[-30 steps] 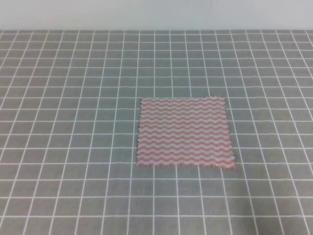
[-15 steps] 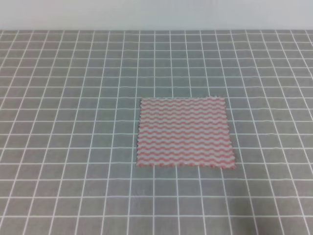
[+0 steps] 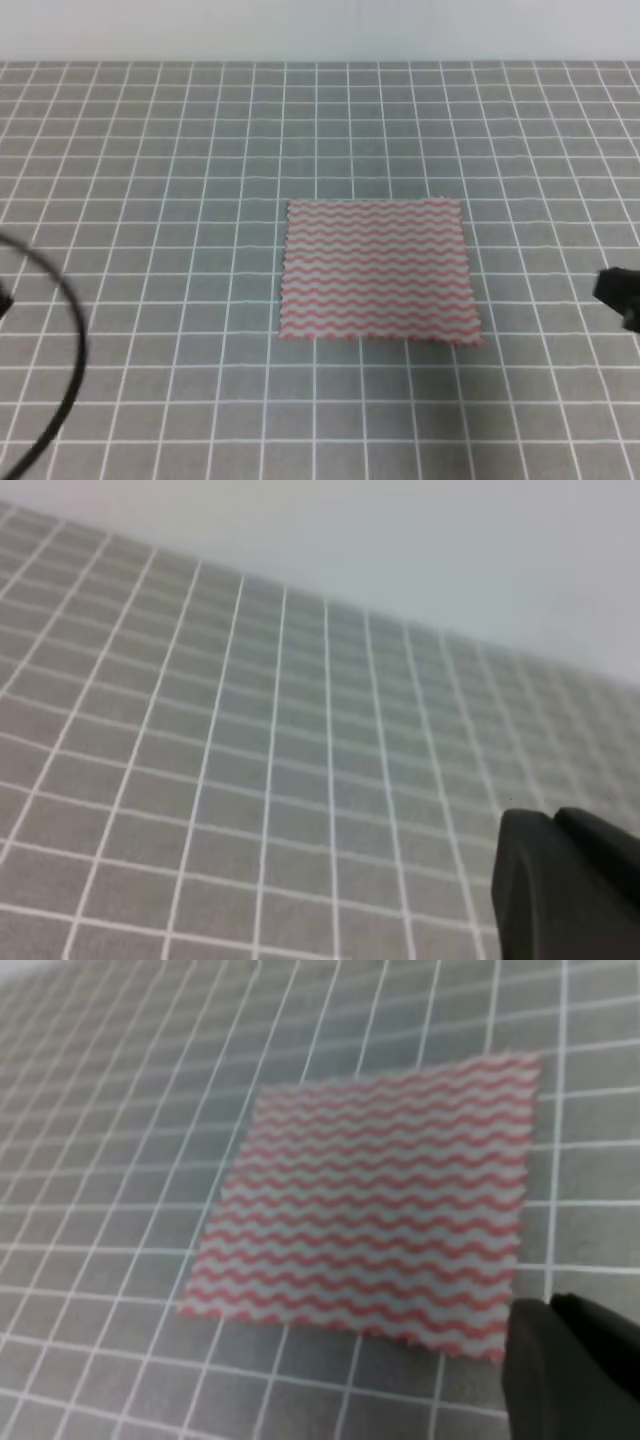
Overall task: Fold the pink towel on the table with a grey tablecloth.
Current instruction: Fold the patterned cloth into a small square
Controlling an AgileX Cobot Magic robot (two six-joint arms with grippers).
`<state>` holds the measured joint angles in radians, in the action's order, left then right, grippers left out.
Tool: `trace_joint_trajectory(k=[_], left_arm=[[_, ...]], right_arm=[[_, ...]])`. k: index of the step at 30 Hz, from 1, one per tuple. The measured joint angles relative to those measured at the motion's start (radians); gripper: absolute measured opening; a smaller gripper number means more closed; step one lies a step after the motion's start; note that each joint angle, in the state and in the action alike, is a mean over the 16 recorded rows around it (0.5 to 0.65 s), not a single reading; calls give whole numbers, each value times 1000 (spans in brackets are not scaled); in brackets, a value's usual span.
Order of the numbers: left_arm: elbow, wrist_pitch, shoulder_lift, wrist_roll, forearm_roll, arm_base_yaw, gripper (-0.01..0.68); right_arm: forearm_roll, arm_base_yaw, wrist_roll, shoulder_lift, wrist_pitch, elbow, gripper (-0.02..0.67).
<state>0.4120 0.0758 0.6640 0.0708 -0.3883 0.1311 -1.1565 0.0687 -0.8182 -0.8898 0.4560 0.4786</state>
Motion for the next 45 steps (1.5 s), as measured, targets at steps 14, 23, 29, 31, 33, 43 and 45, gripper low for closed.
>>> trace_joint_trajectory(k=[14, 23, 29, 31, 33, 43, 45], left_arm=[[295, 49, 528, 160, 3, 167, -3], [375, 36, 690, 186, 3, 243, -3], [387, 33, 716, 189, 3, 248, -3], [388, 31, 717, 190, 3, 249, -3], [388, 30, 720, 190, 3, 249, -3], [389, 25, 724, 190, 2, 248, -3], [389, 26, 724, 189, 2, 248, -3]], right_arm=[[417, 109, 279, -533, 169, 365, -18], [727, 211, 579, -731, 194, 514, 28], [771, 223, 633, -804, 200, 554, 135], [767, 223, 634, -820, 196, 559, 173], [762, 223, 634, -836, 189, 561, 211], [733, 223, 627, -889, 153, 562, 294], [722, 223, 619, -895, 148, 562, 296]])
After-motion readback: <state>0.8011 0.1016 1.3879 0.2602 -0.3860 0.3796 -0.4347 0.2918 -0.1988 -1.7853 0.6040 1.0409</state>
